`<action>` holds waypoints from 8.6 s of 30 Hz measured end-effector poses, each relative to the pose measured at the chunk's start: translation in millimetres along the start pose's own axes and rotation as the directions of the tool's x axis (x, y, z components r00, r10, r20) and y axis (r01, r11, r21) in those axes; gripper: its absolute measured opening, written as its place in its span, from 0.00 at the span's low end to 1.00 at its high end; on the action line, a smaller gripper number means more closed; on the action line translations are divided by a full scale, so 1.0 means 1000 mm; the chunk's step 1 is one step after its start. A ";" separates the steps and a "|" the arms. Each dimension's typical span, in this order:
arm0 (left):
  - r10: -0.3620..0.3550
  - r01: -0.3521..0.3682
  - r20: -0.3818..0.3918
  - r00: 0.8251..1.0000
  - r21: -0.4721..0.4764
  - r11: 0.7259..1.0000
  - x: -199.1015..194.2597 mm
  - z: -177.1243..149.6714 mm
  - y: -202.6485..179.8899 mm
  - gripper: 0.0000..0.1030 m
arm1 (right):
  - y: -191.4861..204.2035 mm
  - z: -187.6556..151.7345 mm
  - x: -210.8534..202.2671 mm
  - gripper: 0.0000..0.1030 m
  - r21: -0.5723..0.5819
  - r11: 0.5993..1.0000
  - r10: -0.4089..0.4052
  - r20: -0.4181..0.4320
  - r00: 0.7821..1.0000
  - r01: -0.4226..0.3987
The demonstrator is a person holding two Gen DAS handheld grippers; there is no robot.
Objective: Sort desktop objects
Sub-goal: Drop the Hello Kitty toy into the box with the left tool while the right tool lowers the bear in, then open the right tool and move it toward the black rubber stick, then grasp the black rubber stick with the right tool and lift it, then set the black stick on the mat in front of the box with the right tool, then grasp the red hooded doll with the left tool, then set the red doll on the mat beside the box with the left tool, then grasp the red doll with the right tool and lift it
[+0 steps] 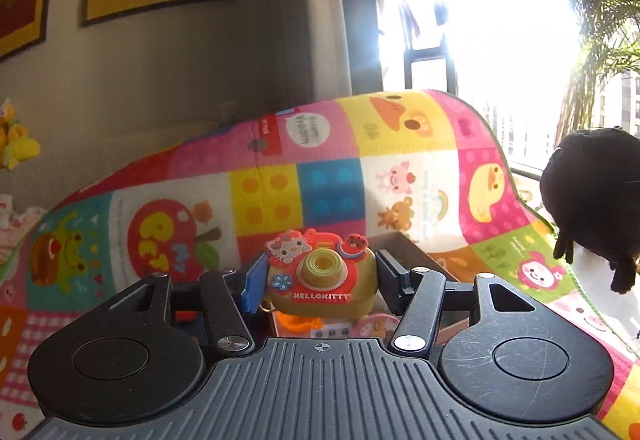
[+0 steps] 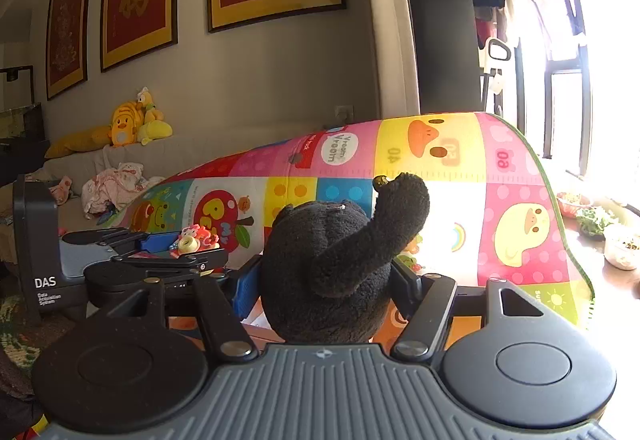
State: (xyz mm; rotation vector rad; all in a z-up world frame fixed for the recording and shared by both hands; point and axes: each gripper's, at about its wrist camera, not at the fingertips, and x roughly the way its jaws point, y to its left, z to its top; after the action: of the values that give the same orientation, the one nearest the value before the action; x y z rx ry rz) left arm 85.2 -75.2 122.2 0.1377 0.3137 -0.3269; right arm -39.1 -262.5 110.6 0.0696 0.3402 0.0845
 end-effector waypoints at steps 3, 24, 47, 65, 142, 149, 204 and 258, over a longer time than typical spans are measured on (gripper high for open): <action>0.028 -0.028 0.013 1.000 -0.018 0.999 0.026 -0.015 0.000 0.61 | -0.001 -0.005 0.011 0.63 0.006 1.000 -0.022 -0.034 0.999 0.022; -0.033 -0.013 -0.119 0.992 -0.371 0.929 -0.010 -0.123 0.091 0.93 | 0.033 0.049 0.212 0.63 0.229 0.971 0.128 -0.243 0.961 -0.072; -0.081 0.001 -0.162 0.983 -0.443 0.896 -0.004 -0.130 0.101 0.97 | -0.003 0.003 0.292 0.54 0.015 0.970 -0.214 -0.418 0.883 0.243; 0.018 -0.060 -0.101 0.995 -0.433 0.899 -0.030 -0.103 0.117 0.98 | 0.005 -0.020 0.304 0.39 0.559 0.821 0.204 -0.474 0.856 0.114; -0.182 0.079 -0.256 0.949 -0.365 0.927 -0.015 -0.141 0.113 1.00 | 0.192 -0.050 0.249 0.19 -0.280 0.836 0.117 -0.750 0.652 -0.471; -0.208 0.122 -0.276 0.939 -0.297 0.947 -0.012 -0.141 0.098 1.00 | 0.146 -0.064 0.192 0.19 -0.194 0.895 0.153 -0.712 0.685 -0.402; 0.311 -0.361 -0.356 0.881 -0.083 0.929 0.178 -0.066 0.166 0.95 | 0.021 -0.125 0.139 1.00 -0.005 0.999 0.034 -0.386 0.922 -0.039; -0.013 -0.092 -0.307 0.952 -0.325 0.941 -0.059 -0.149 0.073 1.00 | 0.137 -0.074 0.173 0.74 -0.138 0.987 0.024 -0.389 0.921 -0.084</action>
State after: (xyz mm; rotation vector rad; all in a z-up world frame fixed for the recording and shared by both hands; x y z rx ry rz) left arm 14.7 38.0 7.5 -0.1450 0.6685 -0.2063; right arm 88.4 -106.1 -4.9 -0.0913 0.7272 0.1803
